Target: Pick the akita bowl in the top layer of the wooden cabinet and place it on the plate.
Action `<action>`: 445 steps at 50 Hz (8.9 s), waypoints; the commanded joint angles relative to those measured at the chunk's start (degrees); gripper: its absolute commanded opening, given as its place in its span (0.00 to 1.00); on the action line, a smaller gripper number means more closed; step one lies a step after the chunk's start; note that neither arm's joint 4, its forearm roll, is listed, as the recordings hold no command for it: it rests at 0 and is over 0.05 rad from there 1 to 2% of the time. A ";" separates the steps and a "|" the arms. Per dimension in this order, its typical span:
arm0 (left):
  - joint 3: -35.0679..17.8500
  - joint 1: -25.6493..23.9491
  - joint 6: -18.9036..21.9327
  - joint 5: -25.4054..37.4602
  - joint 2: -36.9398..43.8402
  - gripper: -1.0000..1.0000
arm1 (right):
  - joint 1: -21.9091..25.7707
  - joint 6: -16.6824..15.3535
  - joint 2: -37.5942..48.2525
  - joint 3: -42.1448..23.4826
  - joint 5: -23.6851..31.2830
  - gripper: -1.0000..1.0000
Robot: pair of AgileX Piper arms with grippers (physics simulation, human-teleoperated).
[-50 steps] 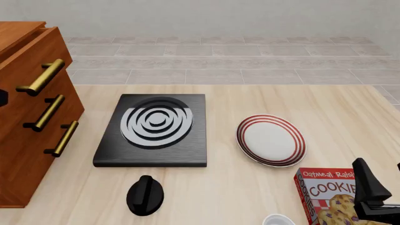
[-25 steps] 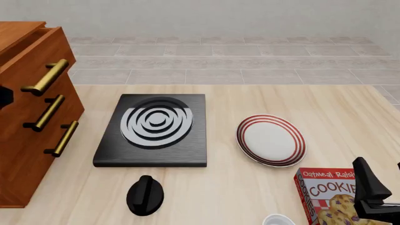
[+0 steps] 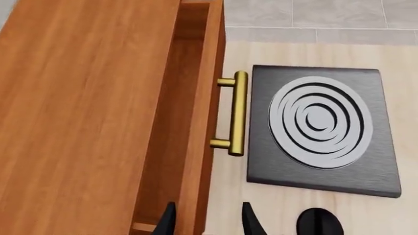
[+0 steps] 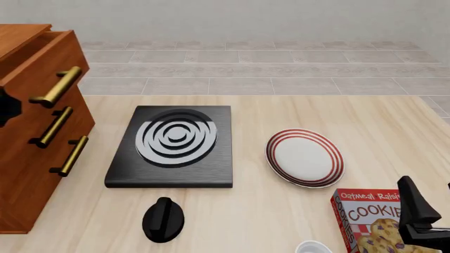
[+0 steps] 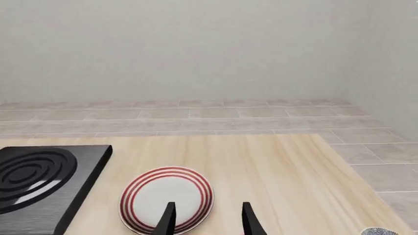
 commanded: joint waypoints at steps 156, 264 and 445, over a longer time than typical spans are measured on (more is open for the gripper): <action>1.50 -28.52 -17.47 -1.16 9.21 1.00 | -0.74 2.89 1.33 -0.23 -1.02 1.00; -23.84 -24.68 -10.71 5.06 16.86 1.00 | 0.08 2.99 -0.05 -0.23 0.36 1.00; -15.29 -4.59 -2.21 0.09 28.17 1.00 | 0.25 1.82 -0.17 -0.08 0.30 1.00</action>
